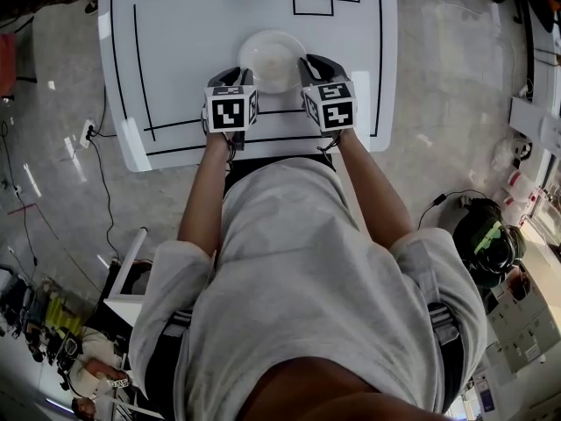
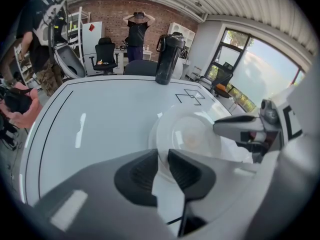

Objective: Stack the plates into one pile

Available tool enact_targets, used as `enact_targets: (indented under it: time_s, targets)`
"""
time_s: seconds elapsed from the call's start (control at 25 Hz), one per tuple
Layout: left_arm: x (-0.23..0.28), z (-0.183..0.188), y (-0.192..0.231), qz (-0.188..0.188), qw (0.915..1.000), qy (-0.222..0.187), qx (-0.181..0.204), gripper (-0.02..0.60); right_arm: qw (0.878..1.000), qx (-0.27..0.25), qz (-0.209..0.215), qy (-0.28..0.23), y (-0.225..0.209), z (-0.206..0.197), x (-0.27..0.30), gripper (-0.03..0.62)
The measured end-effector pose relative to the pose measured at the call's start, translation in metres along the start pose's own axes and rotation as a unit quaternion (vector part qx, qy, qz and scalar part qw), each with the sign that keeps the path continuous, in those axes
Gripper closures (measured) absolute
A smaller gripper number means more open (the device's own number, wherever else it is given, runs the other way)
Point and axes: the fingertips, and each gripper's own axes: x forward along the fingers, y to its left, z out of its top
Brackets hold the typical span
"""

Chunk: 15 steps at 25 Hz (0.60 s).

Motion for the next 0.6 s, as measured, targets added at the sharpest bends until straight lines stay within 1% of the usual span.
enact_targets:
  time_s: [0.6]
  targets:
    - [0.006, -0.001, 0.006, 0.009, 0.9999, 0.007, -0.002, 0.514, 1.000, -0.008, 0.006, 0.010, 0.001, -0.001, 0.011, 0.539]
